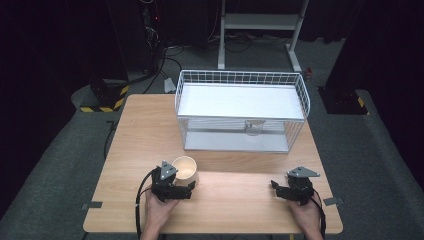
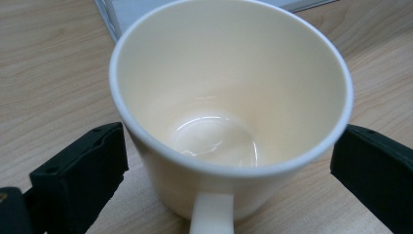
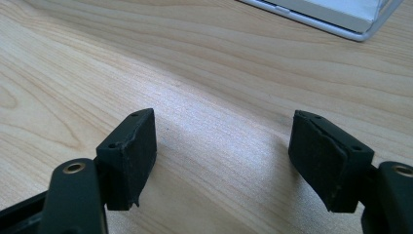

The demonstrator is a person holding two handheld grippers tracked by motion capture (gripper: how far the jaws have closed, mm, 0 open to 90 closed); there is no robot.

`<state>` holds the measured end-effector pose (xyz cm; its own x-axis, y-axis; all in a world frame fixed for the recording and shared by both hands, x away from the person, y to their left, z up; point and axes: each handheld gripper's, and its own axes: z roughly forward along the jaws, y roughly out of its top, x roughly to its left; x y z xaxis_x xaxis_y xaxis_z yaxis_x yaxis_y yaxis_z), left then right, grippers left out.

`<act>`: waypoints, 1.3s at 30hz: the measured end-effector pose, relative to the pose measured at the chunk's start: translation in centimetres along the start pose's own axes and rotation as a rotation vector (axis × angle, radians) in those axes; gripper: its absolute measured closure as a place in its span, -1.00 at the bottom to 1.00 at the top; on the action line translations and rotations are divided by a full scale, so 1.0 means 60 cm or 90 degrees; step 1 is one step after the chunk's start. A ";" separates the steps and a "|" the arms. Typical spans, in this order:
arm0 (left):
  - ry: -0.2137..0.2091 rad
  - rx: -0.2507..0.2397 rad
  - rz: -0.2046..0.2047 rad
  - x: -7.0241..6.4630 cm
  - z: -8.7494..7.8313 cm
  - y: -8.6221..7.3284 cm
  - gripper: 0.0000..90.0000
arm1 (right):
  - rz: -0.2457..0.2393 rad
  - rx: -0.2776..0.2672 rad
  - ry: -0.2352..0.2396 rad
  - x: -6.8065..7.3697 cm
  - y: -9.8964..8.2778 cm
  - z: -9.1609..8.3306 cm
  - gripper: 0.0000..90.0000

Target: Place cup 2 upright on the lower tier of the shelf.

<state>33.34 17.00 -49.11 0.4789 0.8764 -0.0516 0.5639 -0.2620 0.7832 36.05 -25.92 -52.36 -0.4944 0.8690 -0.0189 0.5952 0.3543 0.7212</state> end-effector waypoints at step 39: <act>0.031 -0.015 0.014 -0.005 0.028 0.006 -0.81 | 0.000 0.000 0.000 0.000 0.000 0.000 -0.42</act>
<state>34.53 15.95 -49.85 0.4572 0.8894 -0.0036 0.5371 -0.2729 0.7982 36.06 -25.93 -52.36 -0.4948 0.8688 -0.0189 0.5948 0.3544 0.7215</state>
